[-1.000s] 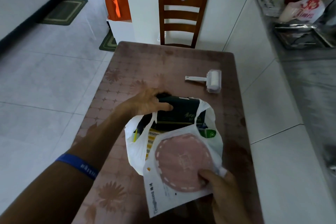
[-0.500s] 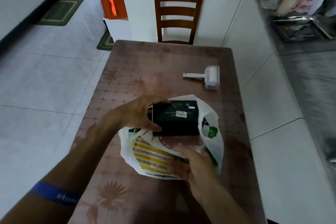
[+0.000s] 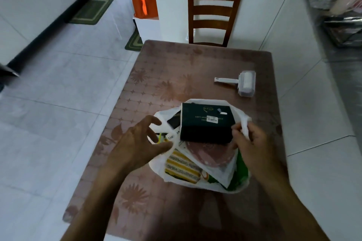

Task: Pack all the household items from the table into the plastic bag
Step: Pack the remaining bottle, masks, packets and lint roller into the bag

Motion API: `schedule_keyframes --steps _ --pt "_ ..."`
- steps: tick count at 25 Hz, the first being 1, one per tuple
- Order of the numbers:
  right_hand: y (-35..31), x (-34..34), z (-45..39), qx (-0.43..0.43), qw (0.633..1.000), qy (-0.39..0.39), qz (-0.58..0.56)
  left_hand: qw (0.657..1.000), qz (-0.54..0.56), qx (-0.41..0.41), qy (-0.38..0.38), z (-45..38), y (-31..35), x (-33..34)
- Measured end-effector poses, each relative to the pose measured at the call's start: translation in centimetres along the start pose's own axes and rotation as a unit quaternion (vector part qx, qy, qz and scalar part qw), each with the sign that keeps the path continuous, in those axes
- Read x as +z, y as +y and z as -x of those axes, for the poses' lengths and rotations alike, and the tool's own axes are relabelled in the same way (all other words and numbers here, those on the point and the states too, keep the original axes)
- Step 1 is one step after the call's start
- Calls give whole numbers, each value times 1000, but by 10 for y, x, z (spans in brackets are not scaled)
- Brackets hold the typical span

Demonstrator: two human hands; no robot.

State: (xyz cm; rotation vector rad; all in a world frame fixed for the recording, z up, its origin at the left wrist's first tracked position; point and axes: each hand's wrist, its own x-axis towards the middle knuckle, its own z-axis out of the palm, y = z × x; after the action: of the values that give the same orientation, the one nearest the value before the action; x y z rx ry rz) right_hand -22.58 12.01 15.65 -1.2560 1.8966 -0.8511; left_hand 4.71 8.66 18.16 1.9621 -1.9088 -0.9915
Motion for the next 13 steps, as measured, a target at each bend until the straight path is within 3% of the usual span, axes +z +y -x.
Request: schedule_keyframes --steps 2,4,5,6,9,11,13 --pt "-14 -6 -7 -36 994 40 -99 974 216 5 -60 13 7 -7" --pt "-23 -17 -13 -49 984 61 -158 891 442 4 -106 24 19 -20" --pt "-24 -21 -17 -36 983 59 -169 862 498 17 -92 24 26 -28" --pt "-24 -25 -19 -16 985 47 -168 863 500 43 -60 20 32 -35" --pt "-18 -37 -27 22 999 24 21 923 361 109 82 -9 57 -37" --pt "-16 -52 -41 0 982 64 180 964 203 157 72 -36 81 -13" --pt "-16 -62 -64 -43 966 124 221 973 -62 222 28 -63 90 30"
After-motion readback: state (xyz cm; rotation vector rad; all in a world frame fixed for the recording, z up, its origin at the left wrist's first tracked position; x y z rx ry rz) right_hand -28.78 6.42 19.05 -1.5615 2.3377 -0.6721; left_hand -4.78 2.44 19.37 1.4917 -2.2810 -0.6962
